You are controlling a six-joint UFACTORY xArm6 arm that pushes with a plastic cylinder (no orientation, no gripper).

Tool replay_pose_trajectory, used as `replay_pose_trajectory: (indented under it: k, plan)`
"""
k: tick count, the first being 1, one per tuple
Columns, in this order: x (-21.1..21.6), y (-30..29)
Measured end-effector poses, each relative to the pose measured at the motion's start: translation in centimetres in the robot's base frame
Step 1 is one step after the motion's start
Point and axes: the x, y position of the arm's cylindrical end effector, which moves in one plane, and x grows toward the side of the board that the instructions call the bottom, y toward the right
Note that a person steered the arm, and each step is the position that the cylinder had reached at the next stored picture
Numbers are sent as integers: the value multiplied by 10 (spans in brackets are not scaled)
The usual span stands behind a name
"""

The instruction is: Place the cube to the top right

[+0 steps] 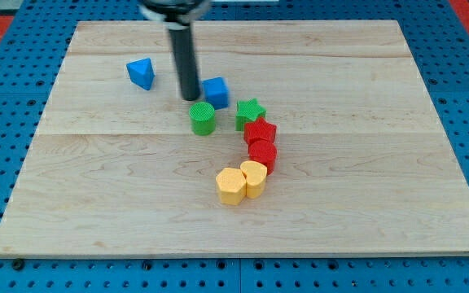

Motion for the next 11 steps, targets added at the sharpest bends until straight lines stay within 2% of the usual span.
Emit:
replay_pose_trajectory:
  k: [1,2,3,4,5,6,7,8,9,10,11]
  plan:
    - [8,-33]
    - [-21,47]
    - [6,129]
    - [-10,134]
    - [-10,189]
    - [15,192]
    - [-20,195]
    - [-69,225]
    - [-35,208]
    - [-19,230]
    - [-52,263]
